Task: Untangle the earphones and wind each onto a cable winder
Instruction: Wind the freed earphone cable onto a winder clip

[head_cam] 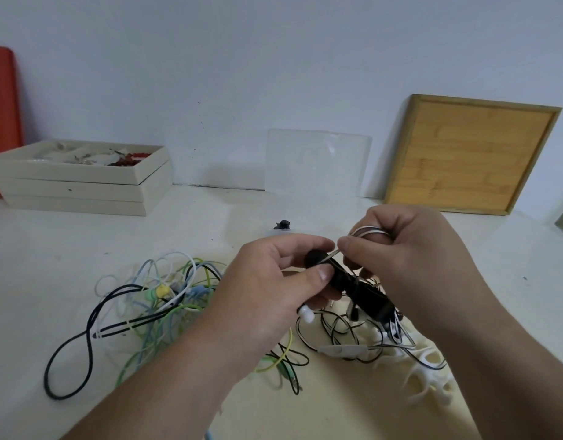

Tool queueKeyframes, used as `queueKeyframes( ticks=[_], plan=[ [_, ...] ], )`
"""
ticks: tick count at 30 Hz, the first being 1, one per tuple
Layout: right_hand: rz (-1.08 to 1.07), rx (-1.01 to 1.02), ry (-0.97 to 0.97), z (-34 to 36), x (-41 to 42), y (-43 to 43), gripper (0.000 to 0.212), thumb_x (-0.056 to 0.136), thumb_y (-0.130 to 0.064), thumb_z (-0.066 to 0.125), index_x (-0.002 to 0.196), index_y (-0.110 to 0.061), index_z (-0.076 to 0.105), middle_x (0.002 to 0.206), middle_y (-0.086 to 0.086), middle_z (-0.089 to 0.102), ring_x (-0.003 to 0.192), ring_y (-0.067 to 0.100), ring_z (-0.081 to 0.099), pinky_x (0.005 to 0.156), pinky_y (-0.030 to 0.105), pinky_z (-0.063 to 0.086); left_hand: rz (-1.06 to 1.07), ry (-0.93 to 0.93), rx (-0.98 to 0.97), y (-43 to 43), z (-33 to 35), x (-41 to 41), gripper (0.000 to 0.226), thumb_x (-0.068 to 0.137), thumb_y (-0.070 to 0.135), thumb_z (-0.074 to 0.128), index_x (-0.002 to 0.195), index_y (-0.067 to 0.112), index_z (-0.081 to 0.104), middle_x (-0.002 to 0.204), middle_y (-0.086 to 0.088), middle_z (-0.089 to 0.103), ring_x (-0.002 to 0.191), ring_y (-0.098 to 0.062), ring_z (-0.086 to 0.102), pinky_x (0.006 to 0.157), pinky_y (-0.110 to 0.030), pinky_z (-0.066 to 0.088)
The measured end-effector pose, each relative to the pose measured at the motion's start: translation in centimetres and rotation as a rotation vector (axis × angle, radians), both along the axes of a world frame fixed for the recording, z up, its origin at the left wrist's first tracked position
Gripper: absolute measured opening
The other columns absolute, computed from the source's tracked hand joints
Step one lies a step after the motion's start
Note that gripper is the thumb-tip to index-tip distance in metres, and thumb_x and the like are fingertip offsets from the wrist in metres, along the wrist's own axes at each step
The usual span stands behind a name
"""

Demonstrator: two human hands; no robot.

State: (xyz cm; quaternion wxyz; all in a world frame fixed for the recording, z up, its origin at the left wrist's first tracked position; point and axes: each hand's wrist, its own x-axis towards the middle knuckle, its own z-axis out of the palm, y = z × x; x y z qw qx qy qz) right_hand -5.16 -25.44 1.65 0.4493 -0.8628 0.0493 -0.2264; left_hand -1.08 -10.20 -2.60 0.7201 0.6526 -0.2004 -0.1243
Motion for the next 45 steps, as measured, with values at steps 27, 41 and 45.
queueKeyframes(
  ticks=[27,41,45],
  plan=[
    [0.064,0.135,0.017,0.4,-0.2,0.3,0.031,0.067,-0.015,0.067,0.051,-0.014,0.04,0.069,0.029,0.057,0.078,0.048,0.068,0.077,0.068,0.052,0.047,0.41,-0.25,0.2,0.8,0.5,0.019,0.097,0.008,0.056,0.103,0.003,0.073,0.106,-0.022,0.072,0.089,-0.026,0.074,0.068,-0.038,0.063],
    [0.174,0.234,0.008,0.0,0.2,0.0,0.032,0.068,0.0,0.063,0.049,-0.016,0.042,0.061,0.017,0.051,0.074,0.026,0.076,0.071,0.051,0.055,0.219,0.145,-0.056,0.2,0.9,0.3,0.038,0.066,0.046,0.069,0.079,0.011,0.074,0.076,-0.007,0.074,0.058,-0.011,0.068,0.048,-0.019,0.051],
    [0.184,0.245,0.015,-0.2,0.4,-0.2,0.031,0.068,-0.003,0.064,0.05,-0.016,0.042,0.062,0.018,0.049,0.073,0.032,0.075,0.066,0.044,0.052,0.103,0.267,-0.06,0.6,1.1,0.5,0.04,0.07,0.045,0.065,0.084,0.009,0.076,0.088,-0.011,0.076,0.067,-0.014,0.072,0.056,-0.022,0.056]
  ],
)
